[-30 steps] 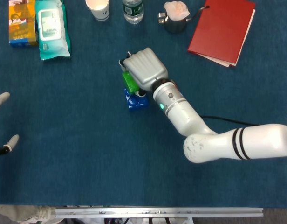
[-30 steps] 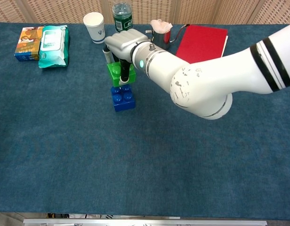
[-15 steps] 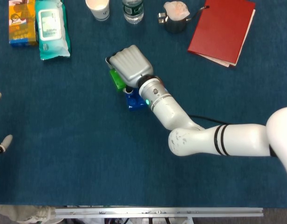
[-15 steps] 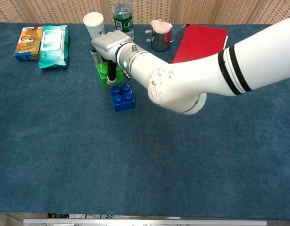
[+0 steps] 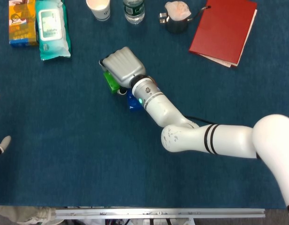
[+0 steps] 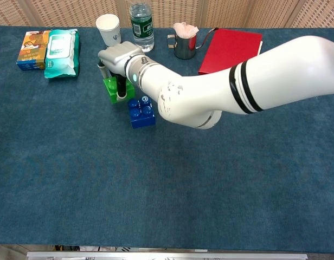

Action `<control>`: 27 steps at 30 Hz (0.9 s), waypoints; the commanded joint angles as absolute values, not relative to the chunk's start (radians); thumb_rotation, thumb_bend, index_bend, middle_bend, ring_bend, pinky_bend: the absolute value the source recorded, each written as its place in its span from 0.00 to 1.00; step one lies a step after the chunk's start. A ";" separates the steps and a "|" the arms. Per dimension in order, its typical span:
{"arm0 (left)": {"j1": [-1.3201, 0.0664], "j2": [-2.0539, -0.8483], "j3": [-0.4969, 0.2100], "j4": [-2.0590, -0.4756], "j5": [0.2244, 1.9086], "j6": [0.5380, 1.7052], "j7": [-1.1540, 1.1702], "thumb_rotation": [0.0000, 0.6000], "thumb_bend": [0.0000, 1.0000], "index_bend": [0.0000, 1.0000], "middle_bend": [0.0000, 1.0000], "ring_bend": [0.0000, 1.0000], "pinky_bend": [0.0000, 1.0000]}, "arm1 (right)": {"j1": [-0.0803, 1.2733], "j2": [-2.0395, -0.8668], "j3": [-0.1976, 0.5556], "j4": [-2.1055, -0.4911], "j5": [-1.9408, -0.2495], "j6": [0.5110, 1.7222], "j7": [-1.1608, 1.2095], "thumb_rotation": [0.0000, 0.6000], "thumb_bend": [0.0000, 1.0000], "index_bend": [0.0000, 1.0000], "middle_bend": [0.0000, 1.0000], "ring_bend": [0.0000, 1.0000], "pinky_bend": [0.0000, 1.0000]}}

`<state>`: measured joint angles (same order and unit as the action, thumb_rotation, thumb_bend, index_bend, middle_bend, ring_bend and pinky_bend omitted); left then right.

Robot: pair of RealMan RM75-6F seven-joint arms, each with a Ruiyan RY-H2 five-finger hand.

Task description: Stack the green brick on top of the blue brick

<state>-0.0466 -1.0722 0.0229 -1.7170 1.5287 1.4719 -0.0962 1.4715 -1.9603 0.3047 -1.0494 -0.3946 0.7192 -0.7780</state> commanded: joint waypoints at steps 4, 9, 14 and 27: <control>-0.046 -1.071 0.023 -1.713 1.524 1.468 -0.102 1.00 0.22 0.13 0.21 0.18 0.20 | 1.484 -1.982 0.310 -1.014 -0.412 0.673 -0.748 1.00 0.23 0.53 0.52 0.43 0.50; -0.045 -1.070 0.024 -1.711 1.525 1.466 -0.104 1.00 0.22 0.13 0.21 0.18 0.20 | 1.482 -1.974 0.302 -1.038 -0.424 0.662 -0.735 1.00 0.23 0.53 0.52 0.43 0.50; -0.045 -1.069 0.025 -1.714 1.524 1.462 -0.102 1.00 0.22 0.13 0.21 0.18 0.20 | 1.475 -1.940 0.277 -1.110 -0.423 0.681 -0.746 1.00 0.23 0.53 0.52 0.43 0.50; -0.045 -1.072 0.026 -1.715 1.527 1.459 -0.097 1.00 0.22 0.13 0.21 0.18 0.20 | 1.461 -1.873 0.213 -1.240 -0.426 0.719 -0.766 1.00 0.23 0.53 0.52 0.43 0.50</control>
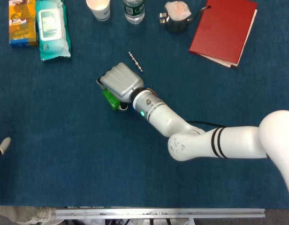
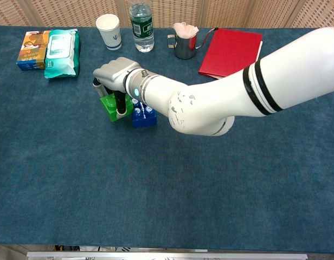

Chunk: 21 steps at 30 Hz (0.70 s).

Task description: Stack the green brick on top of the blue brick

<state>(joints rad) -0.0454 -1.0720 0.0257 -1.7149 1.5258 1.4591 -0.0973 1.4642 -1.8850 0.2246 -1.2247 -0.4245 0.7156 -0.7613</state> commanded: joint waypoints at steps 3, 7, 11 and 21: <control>-0.046 -1.074 0.026 -1.716 1.527 1.459 -0.094 1.00 0.22 0.13 0.21 0.18 0.20 | 1.457 -1.855 0.200 -1.265 -0.436 0.714 -0.762 1.00 0.23 0.53 0.52 0.43 0.50; -0.047 -1.074 0.025 -1.718 1.527 1.458 -0.091 1.00 0.22 0.13 0.21 0.18 0.20 | 1.452 -1.836 0.188 -1.294 -0.449 0.705 -0.754 1.00 0.23 0.53 0.52 0.43 0.50; -0.047 -1.075 0.025 -1.719 1.526 1.457 -0.089 1.00 0.22 0.13 0.21 0.18 0.20 | 1.443 -1.798 0.156 -1.352 -0.479 0.692 -0.746 1.00 0.23 0.53 0.52 0.43 0.50; -0.047 -1.073 0.024 -1.724 1.527 1.457 -0.086 1.00 0.22 0.13 0.21 0.18 0.20 | 1.400 -1.745 0.132 -1.434 -0.585 0.722 -0.677 1.00 0.23 0.53 0.52 0.43 0.50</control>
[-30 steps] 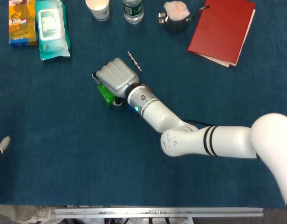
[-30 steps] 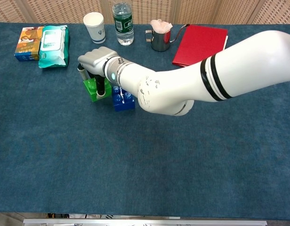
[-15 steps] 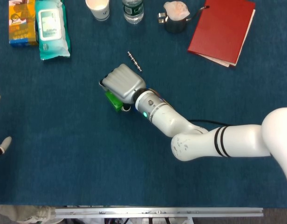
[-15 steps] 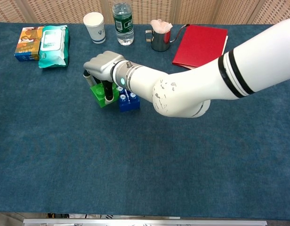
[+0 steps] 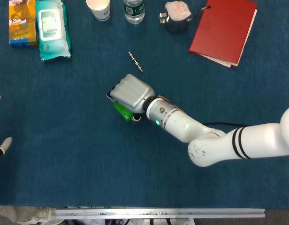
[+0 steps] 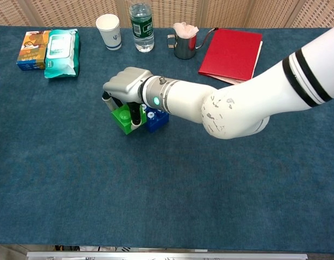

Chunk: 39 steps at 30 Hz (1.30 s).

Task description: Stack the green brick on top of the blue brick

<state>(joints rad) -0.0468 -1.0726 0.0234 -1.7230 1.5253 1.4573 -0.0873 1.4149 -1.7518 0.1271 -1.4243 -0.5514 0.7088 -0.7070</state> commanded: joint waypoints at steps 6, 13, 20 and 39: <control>-0.045 -1.071 0.024 -1.730 1.529 1.461 -0.082 1.00 0.22 0.13 0.21 0.18 0.20 | 1.385 -1.726 0.159 -1.443 -0.642 0.736 -0.627 1.00 0.23 0.53 0.52 0.43 0.50; -0.048 -1.073 0.023 -1.730 1.530 1.457 -0.080 1.00 0.22 0.13 0.21 0.18 0.20 | 1.372 -1.646 0.144 -1.514 -0.666 0.727 -0.615 1.00 0.23 0.53 0.52 0.43 0.50; -0.052 -1.076 0.023 -1.739 1.533 1.455 -0.069 1.00 0.22 0.13 0.21 0.18 0.20 | 1.361 -1.561 0.119 -1.587 -0.694 0.693 -0.589 1.00 0.23 0.53 0.52 0.43 0.50; -0.051 -1.082 0.023 -1.744 1.527 1.453 -0.062 1.00 0.22 0.13 0.21 0.18 0.20 | 1.338 -1.558 0.060 -1.523 -0.746 0.674 -0.538 1.00 0.23 0.53 0.52 0.43 0.50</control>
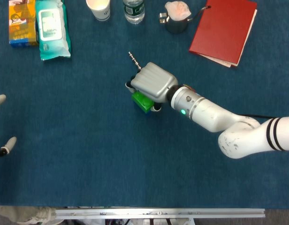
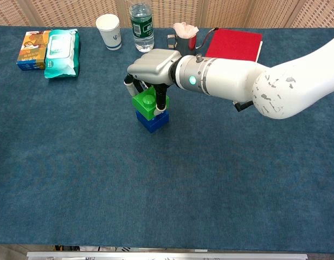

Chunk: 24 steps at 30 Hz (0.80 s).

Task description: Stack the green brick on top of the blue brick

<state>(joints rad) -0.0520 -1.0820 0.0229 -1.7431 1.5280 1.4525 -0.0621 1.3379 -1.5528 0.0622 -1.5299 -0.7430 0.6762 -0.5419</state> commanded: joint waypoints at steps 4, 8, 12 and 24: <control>-0.051 -1.082 0.023 -1.744 1.526 1.453 -0.061 1.00 0.22 0.13 0.21 0.18 0.20 | 1.339 -1.563 0.057 -1.513 -0.750 0.670 -0.535 1.00 0.23 0.53 0.52 0.43 0.50; -0.051 -1.083 0.024 -1.743 1.527 1.453 -0.063 1.00 0.22 0.13 0.21 0.18 0.20 | 1.340 -1.568 0.051 -1.502 -0.746 0.667 -0.535 1.00 0.23 0.53 0.52 0.43 0.50; -0.052 -1.082 0.025 -1.743 1.528 1.451 -0.062 1.00 0.22 0.13 0.21 0.18 0.20 | 1.342 -1.577 0.047 -1.491 -0.743 0.669 -0.539 1.00 0.23 0.53 0.52 0.43 0.50; -0.049 -1.083 0.026 -1.736 1.528 1.453 -0.073 1.00 0.22 0.13 0.21 0.18 0.20 | 1.356 -1.590 0.037 -1.486 -0.732 0.675 -0.566 1.00 0.23 0.53 0.52 0.43 0.50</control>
<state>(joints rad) -0.0494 -1.0829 0.0262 -1.7360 1.5283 1.4527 -0.0736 1.3553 -1.5899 0.0368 -1.4864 -0.7318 0.6748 -0.5663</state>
